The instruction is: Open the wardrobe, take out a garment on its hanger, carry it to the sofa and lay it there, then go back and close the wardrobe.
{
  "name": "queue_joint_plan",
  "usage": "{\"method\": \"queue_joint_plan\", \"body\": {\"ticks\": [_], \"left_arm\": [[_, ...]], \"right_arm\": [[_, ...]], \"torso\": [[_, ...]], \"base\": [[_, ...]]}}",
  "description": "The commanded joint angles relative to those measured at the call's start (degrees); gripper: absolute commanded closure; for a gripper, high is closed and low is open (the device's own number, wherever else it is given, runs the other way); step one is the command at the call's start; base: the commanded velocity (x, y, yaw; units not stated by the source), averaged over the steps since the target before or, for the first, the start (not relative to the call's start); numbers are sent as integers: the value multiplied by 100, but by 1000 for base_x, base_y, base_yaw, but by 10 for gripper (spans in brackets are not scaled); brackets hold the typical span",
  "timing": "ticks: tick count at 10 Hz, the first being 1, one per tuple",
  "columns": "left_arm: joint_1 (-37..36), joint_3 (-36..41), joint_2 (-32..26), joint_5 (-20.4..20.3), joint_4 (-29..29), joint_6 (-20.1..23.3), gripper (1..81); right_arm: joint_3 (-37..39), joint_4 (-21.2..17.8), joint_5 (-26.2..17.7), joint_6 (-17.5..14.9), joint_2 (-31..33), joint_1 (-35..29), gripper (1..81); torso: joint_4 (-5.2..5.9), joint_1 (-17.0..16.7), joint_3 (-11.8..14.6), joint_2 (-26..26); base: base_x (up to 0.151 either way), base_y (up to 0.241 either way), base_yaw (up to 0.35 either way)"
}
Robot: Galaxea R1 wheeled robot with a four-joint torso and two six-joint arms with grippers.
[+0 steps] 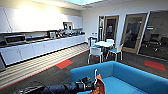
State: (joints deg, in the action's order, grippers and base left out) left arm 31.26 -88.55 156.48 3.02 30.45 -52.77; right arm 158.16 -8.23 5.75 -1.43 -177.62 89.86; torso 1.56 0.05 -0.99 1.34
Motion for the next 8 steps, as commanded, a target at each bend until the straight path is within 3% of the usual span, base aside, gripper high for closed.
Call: {"method": "queue_joint_plan", "body": {"ticks": [1, 3, 5, 8], "left_arm": [[-1485, -391, 472, -56, 57, 48, 811], [-1696, -794, 805, -4, 40, 48, 811], [-1943, -1006, 1079, 365, 49, 48, 811], [-2172, -1200, 1334, 392, -39, 48, 811]], "right_arm": [[-32, -47, -321, 11, -40, -271, 10], [-32, -47, -259, 11, -39, -279, 10], [-41, -47, -250, 11, -40, -279, 10], [-41, -47, -250, 11, -40, -288, 10]], "torso": [[0, 0, 0, 0], [0, 0, 0, -2], [0, 2, 0, -2], [0, 2, -2, -2]], "base": [[0, 0, 0], [0, 0, 0], [0, 0, 0], [0, 0, 0]]}}
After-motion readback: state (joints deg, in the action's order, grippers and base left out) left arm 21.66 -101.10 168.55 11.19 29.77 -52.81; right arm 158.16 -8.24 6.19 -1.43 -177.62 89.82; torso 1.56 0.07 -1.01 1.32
